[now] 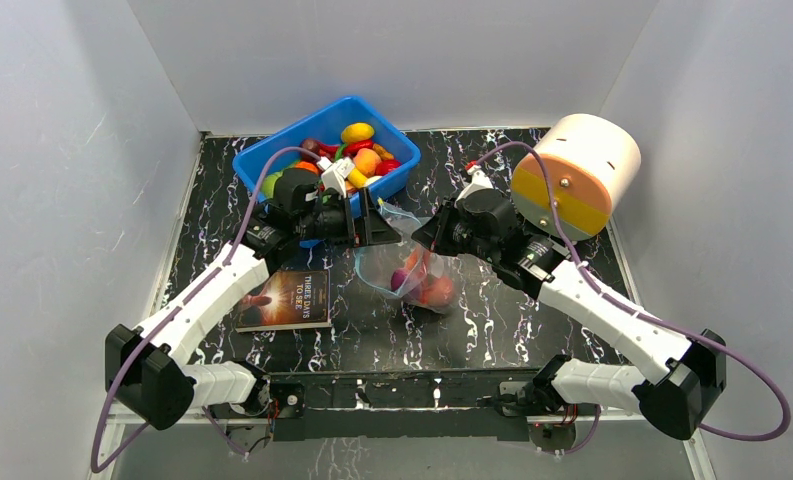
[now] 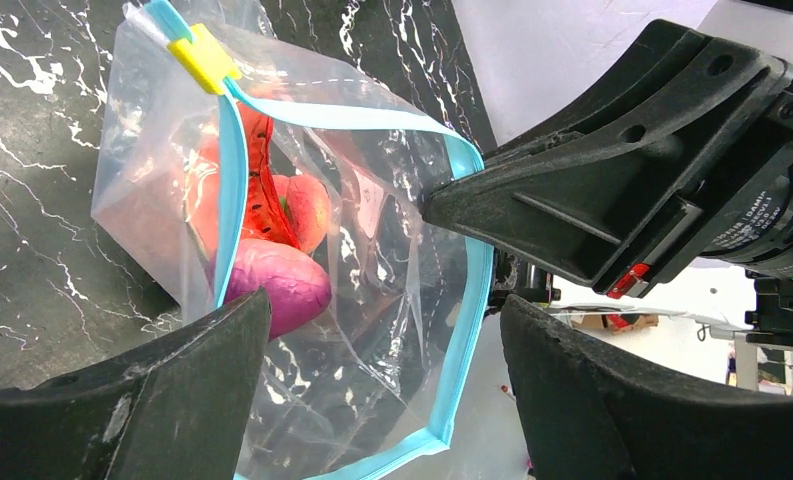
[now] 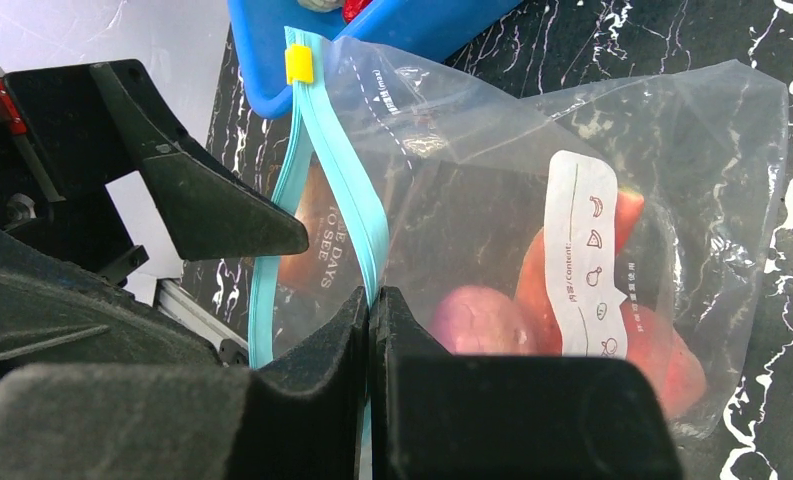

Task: Place the food in the zip-top bag and seal the zipper
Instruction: Place the fake fruit in the zipper food storage bag.

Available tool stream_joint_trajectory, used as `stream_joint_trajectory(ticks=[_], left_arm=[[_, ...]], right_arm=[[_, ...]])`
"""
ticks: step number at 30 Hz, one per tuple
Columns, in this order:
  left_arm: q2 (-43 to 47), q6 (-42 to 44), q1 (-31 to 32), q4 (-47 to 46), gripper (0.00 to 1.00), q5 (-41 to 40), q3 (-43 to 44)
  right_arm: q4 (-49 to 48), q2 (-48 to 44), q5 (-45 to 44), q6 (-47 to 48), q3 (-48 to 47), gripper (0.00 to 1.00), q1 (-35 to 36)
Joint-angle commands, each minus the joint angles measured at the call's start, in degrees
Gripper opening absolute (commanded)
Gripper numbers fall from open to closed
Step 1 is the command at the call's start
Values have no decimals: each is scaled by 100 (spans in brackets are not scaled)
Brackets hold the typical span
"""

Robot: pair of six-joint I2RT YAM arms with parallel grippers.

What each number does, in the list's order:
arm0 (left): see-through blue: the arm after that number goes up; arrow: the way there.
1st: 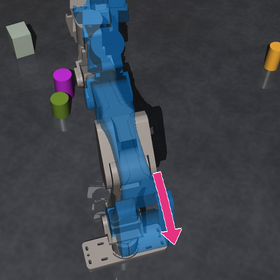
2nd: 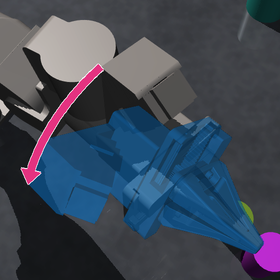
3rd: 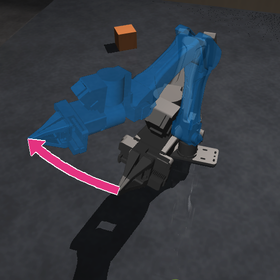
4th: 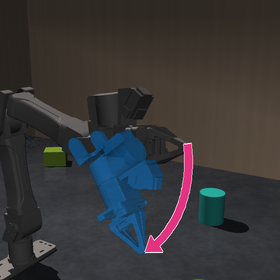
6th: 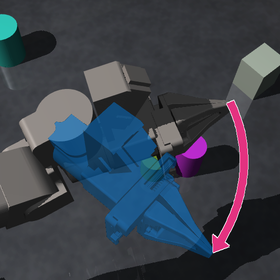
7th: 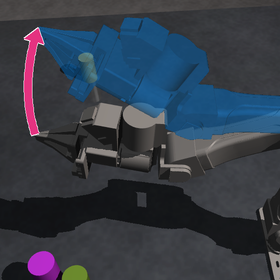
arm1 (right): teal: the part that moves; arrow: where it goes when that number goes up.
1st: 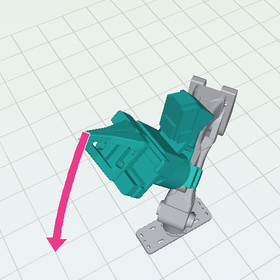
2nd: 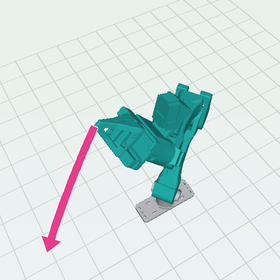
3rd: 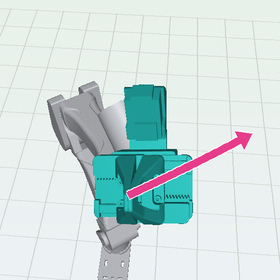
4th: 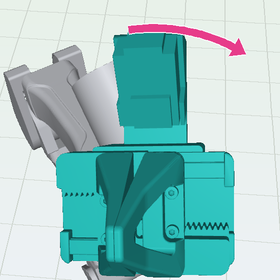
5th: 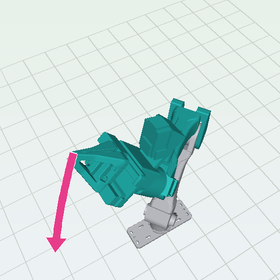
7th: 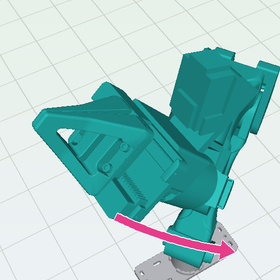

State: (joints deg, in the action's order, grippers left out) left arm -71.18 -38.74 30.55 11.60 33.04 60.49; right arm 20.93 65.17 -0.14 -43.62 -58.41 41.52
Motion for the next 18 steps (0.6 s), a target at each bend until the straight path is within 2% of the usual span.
stream_joint_trajectory(ticks=[1, 6, 10, 13, 18], left_arm=[[166, 149, 30, 220, 83, -17, 411], [119, 400, 29, 574, 81, -238, 845], [122, 674, 30, 914, 79, -839, 1173], [76, 991, 28, 1224, 78, -1574, 1446], [-32, 1285, 20, 1531, 72, -3389, 1681]], right_arm=[[-288, -219, -165, 102, -242, 0, 6], [-211, -274, -316, 271, -237, 0, 11], [-97, -368, -501, 412, -220, 0, 13], [1, -435, -587, 498, -209, 0, 10], [87, -687, -623, 567, -55, 0, 11]])
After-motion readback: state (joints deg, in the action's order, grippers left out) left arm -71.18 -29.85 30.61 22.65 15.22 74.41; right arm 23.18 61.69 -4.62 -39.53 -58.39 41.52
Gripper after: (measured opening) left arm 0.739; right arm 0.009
